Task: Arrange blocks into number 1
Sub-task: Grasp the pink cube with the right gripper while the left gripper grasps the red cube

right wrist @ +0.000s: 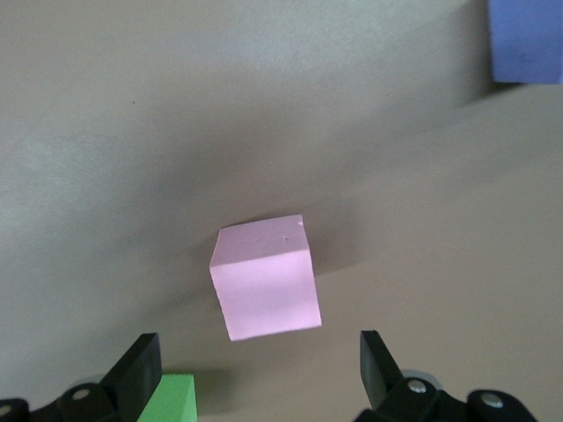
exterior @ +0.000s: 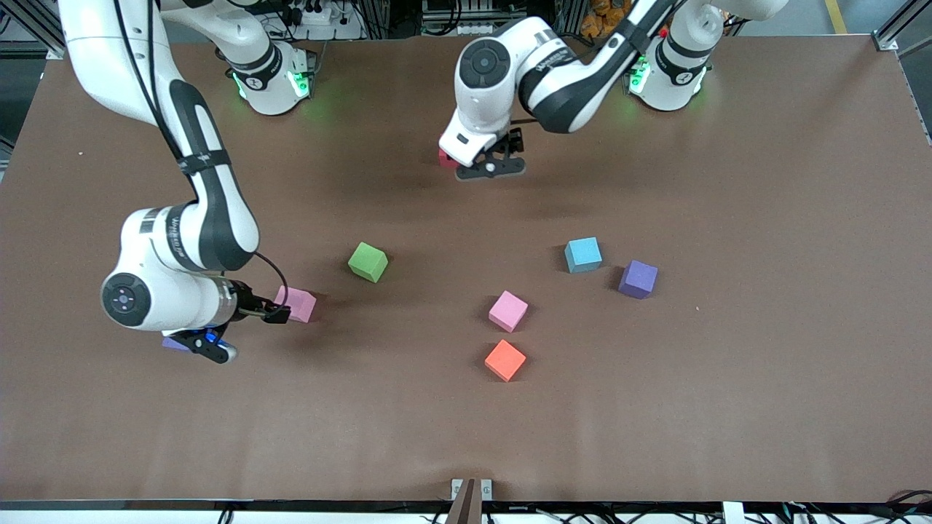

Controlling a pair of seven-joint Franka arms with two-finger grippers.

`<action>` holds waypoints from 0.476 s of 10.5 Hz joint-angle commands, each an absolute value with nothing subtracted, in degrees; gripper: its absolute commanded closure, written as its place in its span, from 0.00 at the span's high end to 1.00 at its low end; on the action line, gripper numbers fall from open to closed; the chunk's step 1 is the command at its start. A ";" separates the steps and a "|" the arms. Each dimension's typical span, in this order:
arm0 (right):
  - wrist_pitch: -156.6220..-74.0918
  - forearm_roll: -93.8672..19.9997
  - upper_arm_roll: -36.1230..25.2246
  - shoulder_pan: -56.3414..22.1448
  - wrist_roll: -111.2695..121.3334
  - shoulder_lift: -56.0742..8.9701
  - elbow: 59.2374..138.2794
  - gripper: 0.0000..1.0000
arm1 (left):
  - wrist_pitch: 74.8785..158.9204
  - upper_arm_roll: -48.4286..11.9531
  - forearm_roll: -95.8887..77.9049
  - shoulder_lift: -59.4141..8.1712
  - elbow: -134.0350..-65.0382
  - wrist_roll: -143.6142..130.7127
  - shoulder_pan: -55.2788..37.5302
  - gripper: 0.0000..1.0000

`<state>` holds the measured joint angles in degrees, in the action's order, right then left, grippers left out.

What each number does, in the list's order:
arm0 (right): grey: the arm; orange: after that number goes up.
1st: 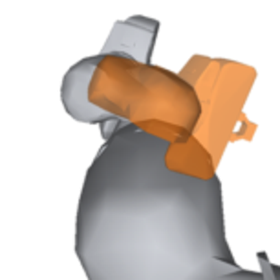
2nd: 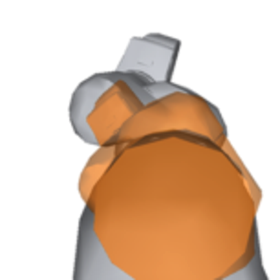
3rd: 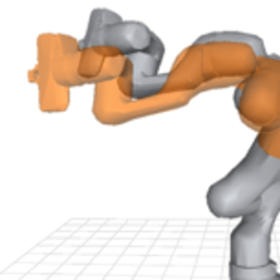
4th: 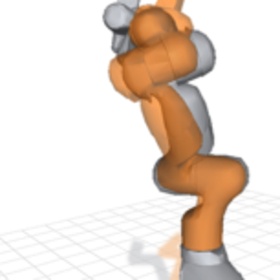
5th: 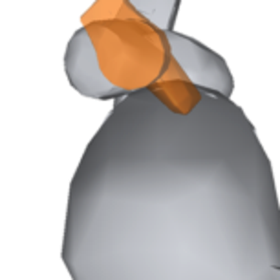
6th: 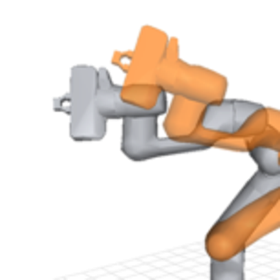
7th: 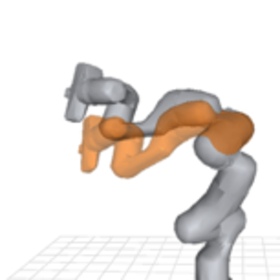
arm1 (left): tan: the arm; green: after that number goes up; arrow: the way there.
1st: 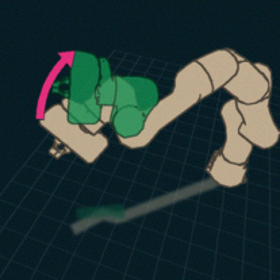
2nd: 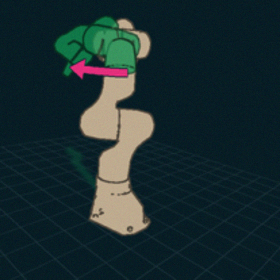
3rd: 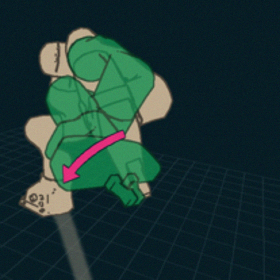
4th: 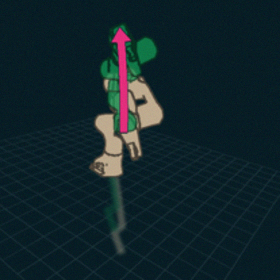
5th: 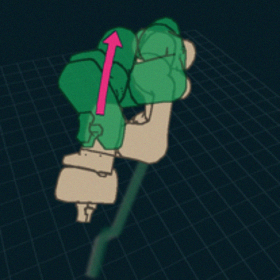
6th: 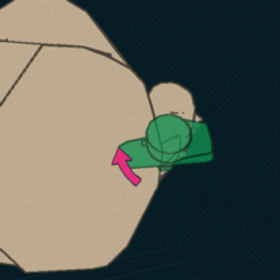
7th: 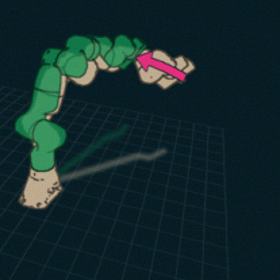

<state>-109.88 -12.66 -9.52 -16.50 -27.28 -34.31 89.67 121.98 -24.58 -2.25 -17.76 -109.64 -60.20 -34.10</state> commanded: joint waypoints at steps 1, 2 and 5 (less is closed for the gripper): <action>-114.93 -13.80 -10.46 -17.67 -25.67 -35.24 92.70 1.00 | 131.97 -25.66 -2.90 -16.35 -117.31 -60.64 -37.59 1.00; -116.27 -13.80 -10.20 -17.67 -25.58 -35.33 93.42 1.00 | 135.49 -25.58 -2.03 -16.96 -119.25 -60.64 -40.14 1.00; -118.12 -13.80 -10.11 -18.01 -24.17 -36.03 94.66 1.00 | 137.99 -25.49 0.88 -23.79 -116.91 -61.25 -43.41 1.00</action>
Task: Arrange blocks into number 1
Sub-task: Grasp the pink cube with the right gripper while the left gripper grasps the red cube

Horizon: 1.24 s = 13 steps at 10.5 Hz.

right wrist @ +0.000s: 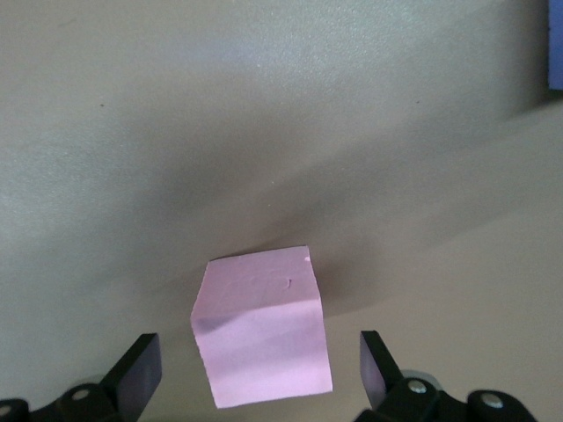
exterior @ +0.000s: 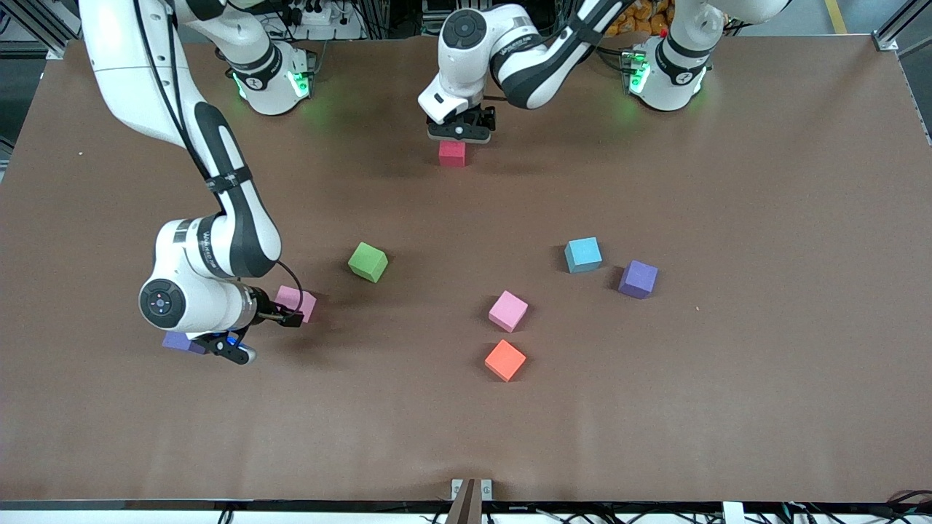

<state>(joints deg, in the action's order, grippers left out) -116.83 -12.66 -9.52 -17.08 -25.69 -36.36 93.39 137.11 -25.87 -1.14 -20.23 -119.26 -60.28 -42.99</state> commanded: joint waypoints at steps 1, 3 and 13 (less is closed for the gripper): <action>-118.21 -13.80 -10.11 -18.28 -24.08 -36.47 94.57 1.00 | 137.99 -25.49 1.49 -25.73 -115.59 -62.91 -43.68 1.00; -118.91 -13.80 -10.11 -18.89 -23.82 -37.00 94.57 1.00 | 137.99 -25.23 3.86 -28.64 -112.69 -65.99 -43.68 1.00; -122.70 -15.20 -10.11 -20.13 -20.04 -37.97 98.09 0.75 | 134.65 -24.87 5.45 -34.63 -108.63 -68.46 -44.91 1.00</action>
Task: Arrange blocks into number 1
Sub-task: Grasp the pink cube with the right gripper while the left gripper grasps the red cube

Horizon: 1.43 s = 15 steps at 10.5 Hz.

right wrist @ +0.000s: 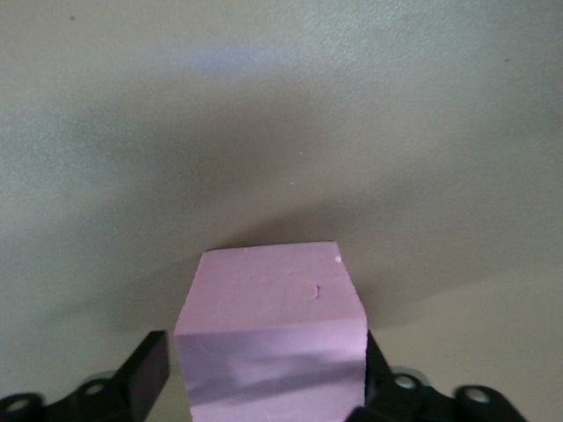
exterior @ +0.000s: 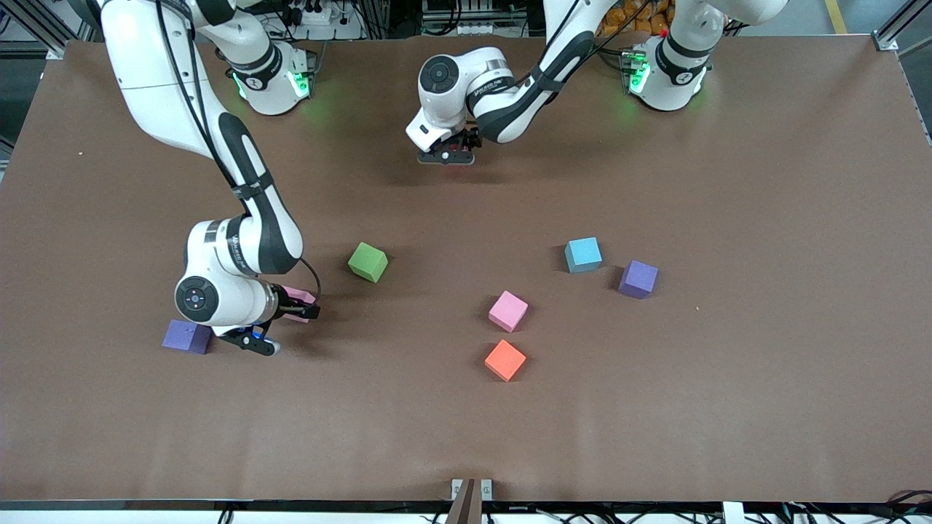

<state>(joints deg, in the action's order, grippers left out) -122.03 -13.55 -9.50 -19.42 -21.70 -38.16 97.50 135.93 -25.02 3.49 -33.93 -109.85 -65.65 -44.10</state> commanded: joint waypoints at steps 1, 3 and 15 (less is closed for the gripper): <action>-122.70 -15.21 -10.11 -20.21 -20.04 -37.97 98.09 0.67 | 134.74 -24.79 5.54 -35.06 -108.55 -68.55 -45.35 1.00; -122.70 -15.21 -10.11 -20.21 -20.04 -37.97 98.09 0.62 | 134.65 -24.79 5.54 -36.03 -108.63 -68.64 -45.79 0.00; -118.04 -15.03 -10.20 -21.70 -21.96 -26.11 97.91 0.55 | 134.21 -20.04 10.64 -41.56 -95.99 -64.16 -45.61 0.00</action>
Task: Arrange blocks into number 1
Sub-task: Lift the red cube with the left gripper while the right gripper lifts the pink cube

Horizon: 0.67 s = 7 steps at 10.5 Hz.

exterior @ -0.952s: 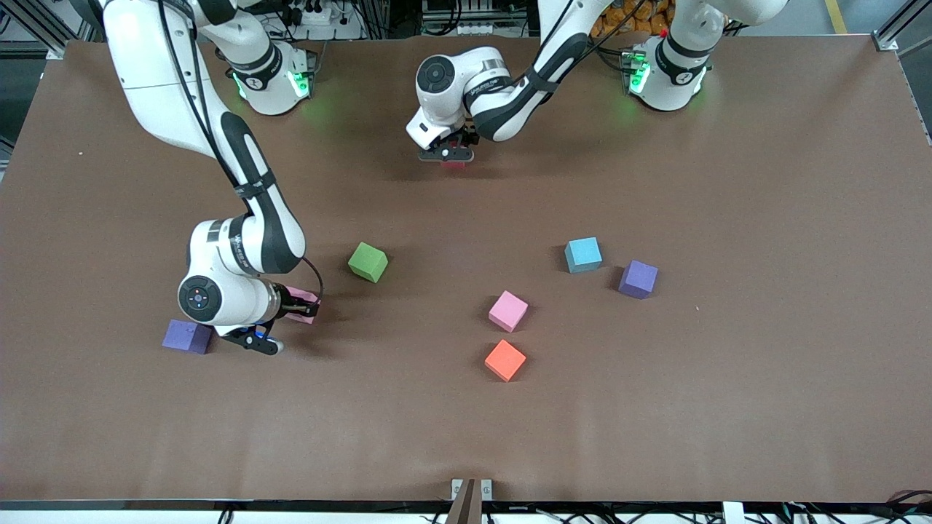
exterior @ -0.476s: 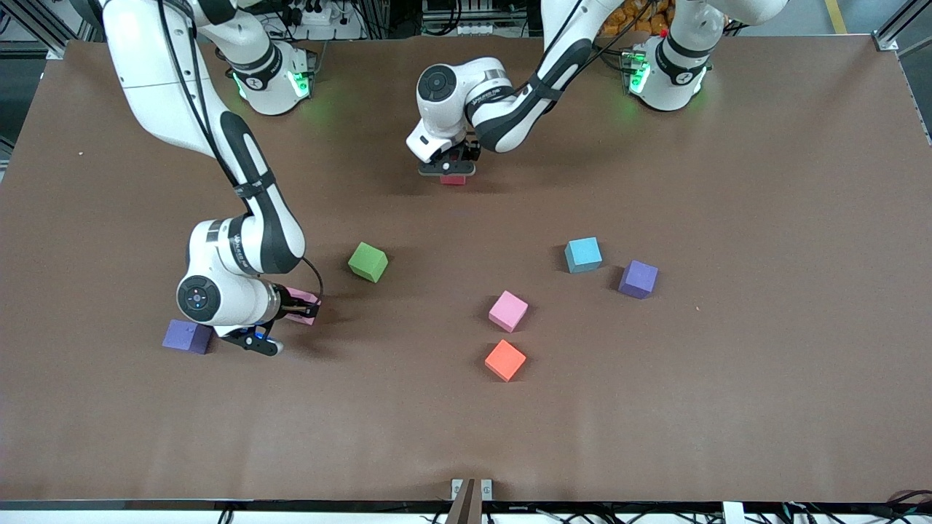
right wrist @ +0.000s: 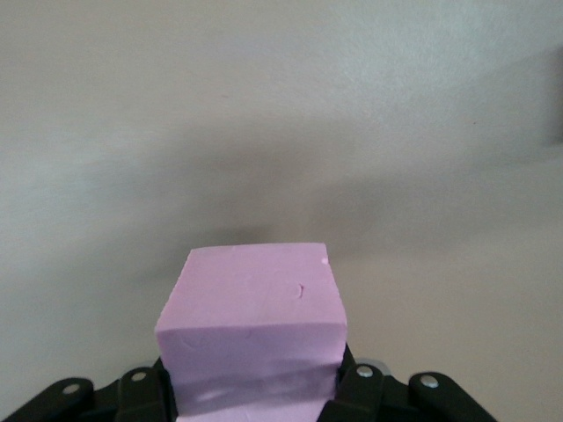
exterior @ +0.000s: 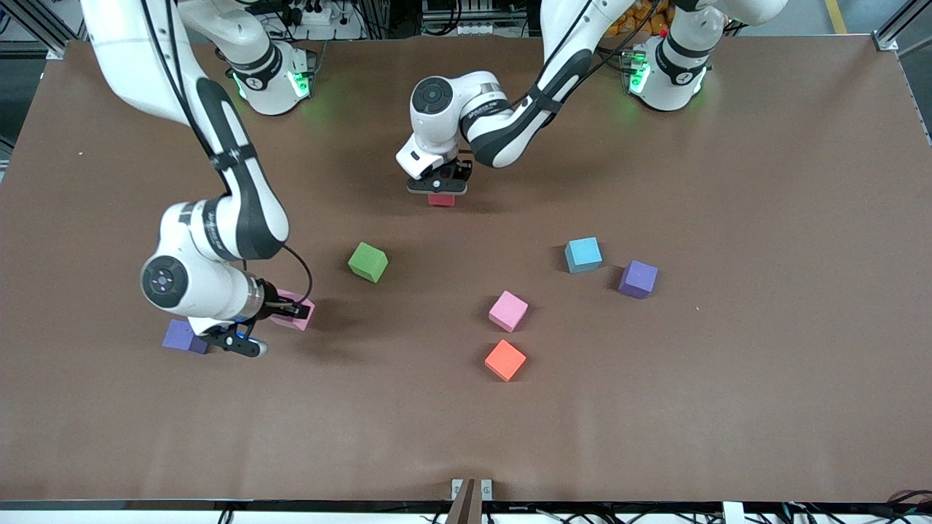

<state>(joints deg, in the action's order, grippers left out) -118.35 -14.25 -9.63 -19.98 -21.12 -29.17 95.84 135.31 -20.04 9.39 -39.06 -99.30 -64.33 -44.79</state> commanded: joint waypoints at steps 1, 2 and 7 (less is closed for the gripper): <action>-118.04 -14.94 -10.20 -22.75 -23.19 -25.67 98.00 0.55 | 134.21 -20.04 10.63 -42.27 -95.11 -64.16 -45.70 0.00; -117.43 -15.03 -10.20 -23.72 -23.81 -24.97 98.00 0.55 | 134.21 -19.69 10.63 -42.97 -93.88 -64.07 -45.62 0.00; -117.86 -15.29 -10.11 -25.75 -26.02 -22.41 100.63 0.55 | 134.12 -16.09 10.37 -44.30 -90.35 -60.05 -45.26 0.00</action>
